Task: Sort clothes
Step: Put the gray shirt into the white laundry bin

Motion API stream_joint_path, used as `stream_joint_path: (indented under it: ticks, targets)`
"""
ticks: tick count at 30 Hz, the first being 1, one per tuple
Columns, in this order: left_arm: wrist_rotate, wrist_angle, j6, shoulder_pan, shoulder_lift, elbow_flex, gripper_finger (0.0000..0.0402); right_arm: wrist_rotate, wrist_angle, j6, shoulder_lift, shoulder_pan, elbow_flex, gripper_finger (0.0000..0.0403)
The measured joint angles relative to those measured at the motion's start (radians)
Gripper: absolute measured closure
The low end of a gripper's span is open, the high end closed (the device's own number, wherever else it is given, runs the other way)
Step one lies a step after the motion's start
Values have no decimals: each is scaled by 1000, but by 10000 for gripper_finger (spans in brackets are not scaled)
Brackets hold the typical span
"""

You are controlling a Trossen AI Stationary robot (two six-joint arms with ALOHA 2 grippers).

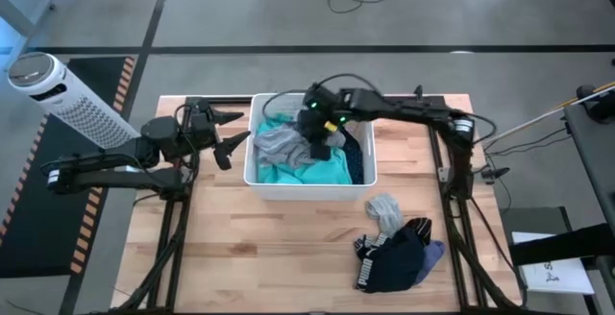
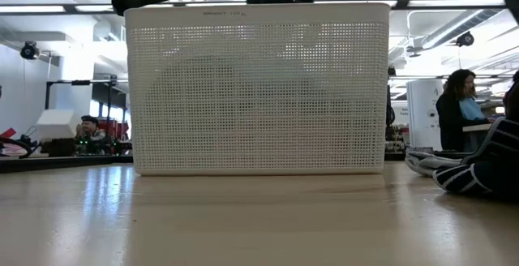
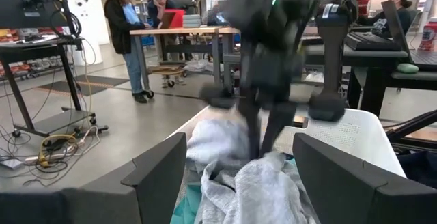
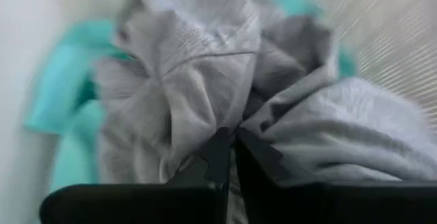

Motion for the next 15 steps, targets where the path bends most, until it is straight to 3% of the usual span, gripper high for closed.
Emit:
stream_joint_path:
  ticks: [6,15]
  targets:
    - [0,0,-2,0,0,0,143,-1,16,37,142,21,-1,394]
    - [0,-5,-2,0,0,0,143,-5,33,70,258,36,5,402]
